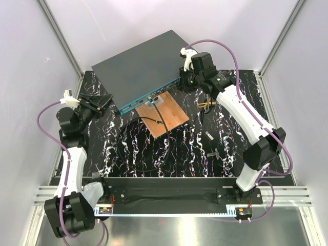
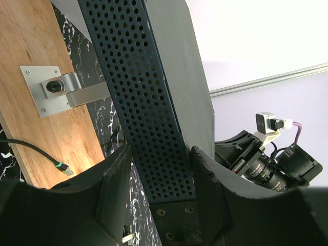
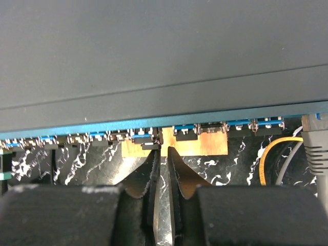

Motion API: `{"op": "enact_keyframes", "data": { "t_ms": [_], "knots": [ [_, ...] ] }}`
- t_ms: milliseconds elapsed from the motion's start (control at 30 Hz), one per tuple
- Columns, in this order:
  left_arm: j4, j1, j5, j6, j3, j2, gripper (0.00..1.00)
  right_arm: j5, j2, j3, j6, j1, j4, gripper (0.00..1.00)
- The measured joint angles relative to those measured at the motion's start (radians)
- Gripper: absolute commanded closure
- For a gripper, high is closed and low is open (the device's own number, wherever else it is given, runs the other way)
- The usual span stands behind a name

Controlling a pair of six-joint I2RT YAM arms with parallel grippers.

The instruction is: Insert the plug into the switch port

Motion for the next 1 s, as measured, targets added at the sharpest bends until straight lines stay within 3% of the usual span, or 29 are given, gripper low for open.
{"op": "enact_keyframes", "data": {
  "t_ms": [300,1000],
  "knots": [
    [0.007,0.0,0.0,0.0,0.0,0.004,0.54,0.021,0.013,0.009,0.093,0.0,0.006,0.82],
    [0.039,-0.002,-0.004,-0.001,-0.016,0.004,0.54,0.138,0.113,0.201,0.236,0.037,-0.168,0.83]
  ]
}}
